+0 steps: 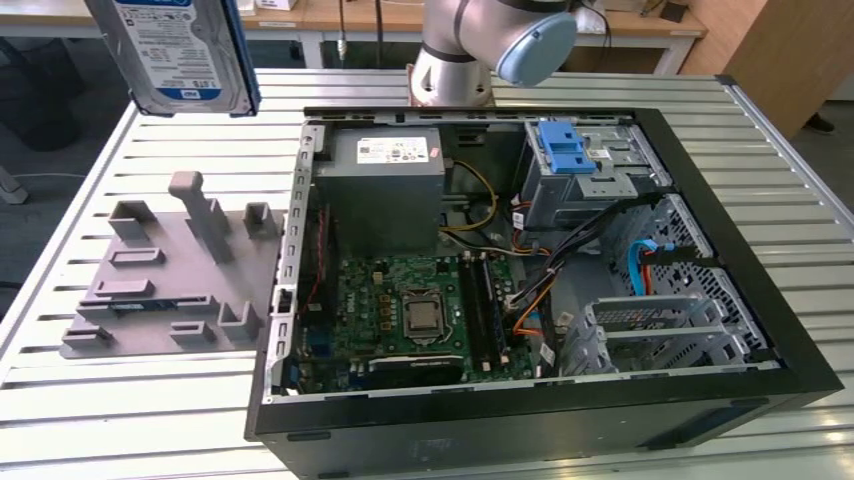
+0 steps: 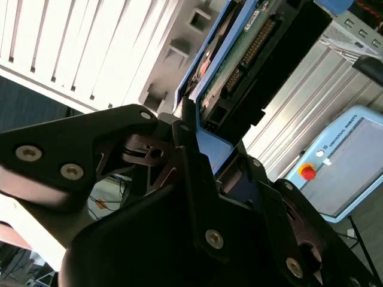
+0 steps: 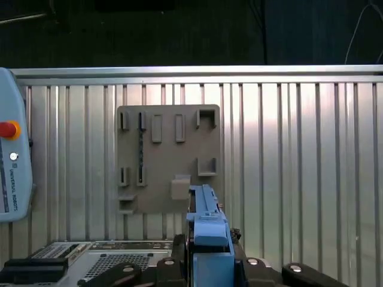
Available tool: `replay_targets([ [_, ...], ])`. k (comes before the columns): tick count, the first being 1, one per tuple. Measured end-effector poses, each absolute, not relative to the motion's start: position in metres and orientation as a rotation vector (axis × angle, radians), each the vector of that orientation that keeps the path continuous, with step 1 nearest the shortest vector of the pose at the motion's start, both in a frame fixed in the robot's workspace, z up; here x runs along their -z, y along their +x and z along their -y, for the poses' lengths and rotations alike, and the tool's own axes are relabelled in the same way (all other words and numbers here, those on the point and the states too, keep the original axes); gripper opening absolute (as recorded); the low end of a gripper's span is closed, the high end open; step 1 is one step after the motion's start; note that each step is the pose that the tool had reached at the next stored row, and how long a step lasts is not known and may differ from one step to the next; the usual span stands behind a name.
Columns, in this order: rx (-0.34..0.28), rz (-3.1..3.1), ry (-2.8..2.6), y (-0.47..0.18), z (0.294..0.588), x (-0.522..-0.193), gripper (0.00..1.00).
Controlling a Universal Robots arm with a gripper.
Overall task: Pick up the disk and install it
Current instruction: 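Pick up the disk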
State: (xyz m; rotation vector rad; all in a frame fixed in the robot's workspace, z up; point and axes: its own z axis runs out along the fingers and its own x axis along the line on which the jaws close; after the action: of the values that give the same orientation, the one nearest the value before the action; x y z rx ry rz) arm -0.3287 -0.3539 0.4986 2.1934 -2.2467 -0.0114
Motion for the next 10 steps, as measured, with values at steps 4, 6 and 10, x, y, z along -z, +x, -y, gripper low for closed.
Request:
replay_targets([
  [4,0.011,2.247,2.193,-0.3251,0.3539,-0.4983,0.36],
  [6,0.011,2.247,2.193,-0.3254,0.3539,-0.4983,0.36],
  [10,0.011,2.247,2.193,-0.3257,0.3539,-0.4983,0.36],
])
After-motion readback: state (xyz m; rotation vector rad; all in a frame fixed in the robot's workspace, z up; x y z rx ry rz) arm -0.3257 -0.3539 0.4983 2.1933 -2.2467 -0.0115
